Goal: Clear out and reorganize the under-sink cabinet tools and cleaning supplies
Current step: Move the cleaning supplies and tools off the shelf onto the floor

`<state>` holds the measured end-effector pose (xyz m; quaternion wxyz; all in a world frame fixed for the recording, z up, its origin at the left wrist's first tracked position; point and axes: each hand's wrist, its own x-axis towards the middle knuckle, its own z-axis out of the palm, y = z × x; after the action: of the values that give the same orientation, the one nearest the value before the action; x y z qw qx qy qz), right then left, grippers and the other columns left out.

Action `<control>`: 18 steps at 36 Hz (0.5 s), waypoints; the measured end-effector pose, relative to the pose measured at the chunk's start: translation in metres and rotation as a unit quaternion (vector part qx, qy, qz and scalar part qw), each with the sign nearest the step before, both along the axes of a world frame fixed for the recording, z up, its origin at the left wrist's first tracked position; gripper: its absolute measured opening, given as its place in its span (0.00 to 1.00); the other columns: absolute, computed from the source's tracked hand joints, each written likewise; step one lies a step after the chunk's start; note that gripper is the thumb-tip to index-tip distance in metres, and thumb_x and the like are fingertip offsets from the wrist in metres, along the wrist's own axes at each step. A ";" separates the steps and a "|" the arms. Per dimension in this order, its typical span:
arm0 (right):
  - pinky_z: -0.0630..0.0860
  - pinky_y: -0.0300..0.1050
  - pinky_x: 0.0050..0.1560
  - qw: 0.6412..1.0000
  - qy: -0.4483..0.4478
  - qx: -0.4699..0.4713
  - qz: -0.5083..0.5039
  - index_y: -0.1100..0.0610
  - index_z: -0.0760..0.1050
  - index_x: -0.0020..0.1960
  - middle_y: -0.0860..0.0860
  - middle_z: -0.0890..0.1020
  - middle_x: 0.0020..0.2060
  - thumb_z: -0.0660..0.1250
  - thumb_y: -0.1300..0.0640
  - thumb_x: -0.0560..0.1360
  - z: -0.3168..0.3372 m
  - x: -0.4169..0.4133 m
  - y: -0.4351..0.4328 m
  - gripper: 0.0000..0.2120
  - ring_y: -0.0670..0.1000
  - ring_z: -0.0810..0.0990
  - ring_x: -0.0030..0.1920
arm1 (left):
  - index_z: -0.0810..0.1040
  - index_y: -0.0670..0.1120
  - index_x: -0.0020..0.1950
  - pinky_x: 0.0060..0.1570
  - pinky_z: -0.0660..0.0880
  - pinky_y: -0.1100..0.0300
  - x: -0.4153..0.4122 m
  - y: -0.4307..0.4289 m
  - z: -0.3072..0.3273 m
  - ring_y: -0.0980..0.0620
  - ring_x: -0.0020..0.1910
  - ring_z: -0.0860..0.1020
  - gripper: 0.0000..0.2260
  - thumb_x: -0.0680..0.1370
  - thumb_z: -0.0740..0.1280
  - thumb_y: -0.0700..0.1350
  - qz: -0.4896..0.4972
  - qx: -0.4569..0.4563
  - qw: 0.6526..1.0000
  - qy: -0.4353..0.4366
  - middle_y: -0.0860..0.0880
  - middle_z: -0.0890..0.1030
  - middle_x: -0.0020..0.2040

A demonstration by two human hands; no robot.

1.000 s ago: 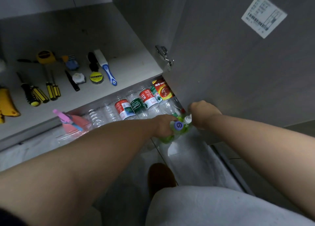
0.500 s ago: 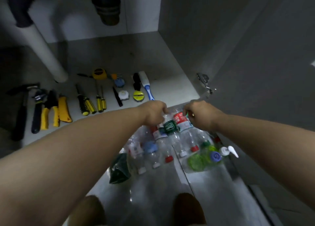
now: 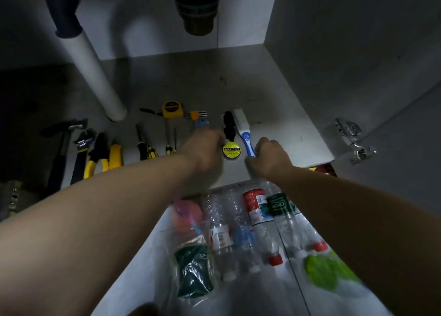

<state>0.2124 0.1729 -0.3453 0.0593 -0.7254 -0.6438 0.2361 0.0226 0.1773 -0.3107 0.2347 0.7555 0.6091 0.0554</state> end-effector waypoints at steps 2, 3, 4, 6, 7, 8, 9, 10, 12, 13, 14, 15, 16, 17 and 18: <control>0.71 0.46 0.45 1.000 -0.003 0.011 -0.001 0.58 0.70 0.58 0.54 0.72 0.47 0.72 0.48 0.74 -0.006 -0.006 0.003 0.20 0.54 0.74 0.44 | 0.79 0.49 0.61 0.55 0.76 0.53 0.009 0.009 0.001 0.44 0.58 0.78 0.14 0.75 0.73 0.44 -0.019 0.014 0.999 0.027 0.45 0.80 0.59; 0.69 0.45 0.43 1.000 -0.005 0.017 -0.002 0.57 0.69 0.58 0.53 0.71 0.46 0.73 0.49 0.74 -0.009 -0.007 0.004 0.21 0.54 0.73 0.43 | 0.78 0.49 0.63 0.55 0.75 0.53 0.013 0.012 0.001 0.44 0.59 0.77 0.17 0.75 0.74 0.48 -0.029 0.023 0.998 0.046 0.45 0.80 0.60; 0.68 0.45 0.43 1.000 -0.008 0.021 -0.004 0.58 0.69 0.58 0.53 0.71 0.45 0.74 0.49 0.73 -0.012 -0.008 0.006 0.21 0.54 0.73 0.42 | 0.77 0.50 0.64 0.57 0.75 0.52 0.017 0.016 0.001 0.44 0.60 0.77 0.19 0.75 0.74 0.52 -0.039 0.034 0.997 0.066 0.45 0.79 0.61; 0.69 0.45 0.42 1.000 -0.015 0.017 -0.015 0.57 0.70 0.57 0.54 0.74 0.46 0.74 0.52 0.73 -0.017 -0.006 0.010 0.19 0.54 0.74 0.43 | 0.76 0.51 0.64 0.60 0.74 0.50 0.025 0.020 -0.004 0.44 0.61 0.76 0.19 0.76 0.72 0.56 -0.057 0.053 0.992 0.097 0.46 0.79 0.62; 0.70 0.44 0.41 1.000 -0.015 0.008 -0.021 0.57 0.71 0.56 0.54 0.75 0.46 0.75 0.52 0.72 -0.018 -0.004 0.012 0.18 0.54 0.74 0.43 | 0.76 0.52 0.63 0.61 0.72 0.50 0.028 0.021 -0.008 0.44 0.62 0.75 0.18 0.76 0.71 0.56 -0.062 0.059 0.990 0.108 0.47 0.79 0.62; 0.70 0.43 0.39 1.000 -0.012 0.000 -0.025 0.57 0.71 0.55 0.53 0.76 0.45 0.75 0.53 0.72 -0.019 -0.001 0.014 0.18 0.53 0.75 0.42 | 0.76 0.53 0.64 0.62 0.71 0.50 0.032 0.023 -0.012 0.43 0.63 0.74 0.17 0.77 0.70 0.56 -0.063 0.062 0.989 0.118 0.46 0.78 0.63; 0.69 0.40 0.36 1.000 -0.009 -0.006 -0.025 0.56 0.71 0.53 0.52 0.75 0.42 0.76 0.52 0.71 -0.020 0.002 0.015 0.18 0.52 0.75 0.41 | 0.75 0.53 0.65 0.62 0.69 0.50 0.035 0.023 -0.015 0.43 0.65 0.73 0.18 0.77 0.70 0.56 -0.062 0.063 0.988 0.128 0.46 0.77 0.63; 0.66 0.39 0.32 1.000 -0.007 -0.009 -0.023 0.55 0.70 0.52 0.50 0.74 0.39 0.76 0.51 0.71 -0.020 0.005 0.016 0.18 0.50 0.74 0.39 | 0.74 0.54 0.66 0.62 0.68 0.50 0.038 0.024 -0.018 0.43 0.66 0.72 0.20 0.76 0.71 0.56 -0.062 0.063 0.986 0.139 0.46 0.77 0.64; 0.63 0.37 0.29 1.000 -0.006 -0.010 -0.020 0.53 0.70 0.51 0.48 0.73 0.37 0.76 0.49 0.69 -0.020 0.011 0.015 0.19 0.47 0.72 0.35 | 0.73 0.54 0.68 0.63 0.68 0.50 0.043 0.024 -0.024 0.44 0.67 0.73 0.23 0.75 0.72 0.57 -0.066 0.066 0.983 0.159 0.46 0.76 0.65; 0.63 0.37 0.29 1.000 -0.009 -0.006 -0.017 0.53 0.70 0.51 0.48 0.73 0.37 0.76 0.48 0.69 -0.020 0.015 0.014 0.19 0.47 0.72 0.35 | 0.73 0.53 0.68 0.63 0.68 0.50 0.045 0.024 -0.026 0.44 0.67 0.73 0.24 0.75 0.73 0.57 -0.067 0.066 0.981 0.169 0.46 0.76 0.66; 0.64 0.37 0.29 1.000 -0.013 0.000 -0.013 0.53 0.70 0.50 0.47 0.73 0.36 0.76 0.47 0.68 -0.020 0.019 0.013 0.19 0.47 0.72 0.35 | 0.73 0.53 0.69 0.64 0.68 0.50 0.046 0.024 -0.028 0.44 0.67 0.73 0.24 0.75 0.73 0.56 -0.069 0.066 0.980 0.177 0.46 0.75 0.66; 0.65 0.38 0.30 1.000 -0.017 0.004 -0.009 0.53 0.70 0.50 0.47 0.73 0.36 0.75 0.45 0.68 -0.020 0.022 0.012 0.19 0.47 0.73 0.35 | 0.73 0.53 0.70 0.63 0.68 0.50 0.046 0.024 -0.030 0.43 0.67 0.73 0.23 0.76 0.72 0.54 -0.071 0.066 0.978 0.184 0.45 0.75 0.67; 0.66 0.38 0.31 1.000 -0.021 0.004 -0.008 0.53 0.71 0.49 0.48 0.74 0.36 0.75 0.44 0.68 -0.019 0.026 0.010 0.19 0.47 0.73 0.35 | 0.73 0.52 0.70 0.62 0.69 0.50 0.047 0.024 -0.032 0.43 0.66 0.73 0.22 0.76 0.72 0.52 -0.075 0.068 0.977 0.189 0.45 0.74 0.67; 0.66 0.39 0.31 1.000 -0.021 0.000 -0.010 0.53 0.72 0.48 0.48 0.75 0.36 0.75 0.43 0.68 -0.018 0.029 0.008 0.19 0.46 0.74 0.34 | 0.73 0.51 0.70 0.61 0.70 0.51 0.047 0.025 -0.033 0.42 0.66 0.73 0.22 0.77 0.71 0.49 -0.079 0.070 0.975 0.194 0.44 0.74 0.67; 0.67 0.39 0.31 1.000 -0.017 -0.010 -0.015 0.53 0.72 0.48 0.48 0.75 0.36 0.75 0.42 0.68 -0.016 0.033 0.006 0.19 0.46 0.75 0.34 | 0.73 0.50 0.71 0.60 0.70 0.51 0.047 0.024 -0.034 0.41 0.66 0.73 0.21 0.78 0.70 0.48 -0.082 0.069 0.974 0.199 0.43 0.74 0.67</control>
<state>0.2452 0.1788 -0.3616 0.0446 -0.7392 -0.6319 0.2287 0.0699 0.2017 -0.3451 0.0597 0.8131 0.5745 -0.0731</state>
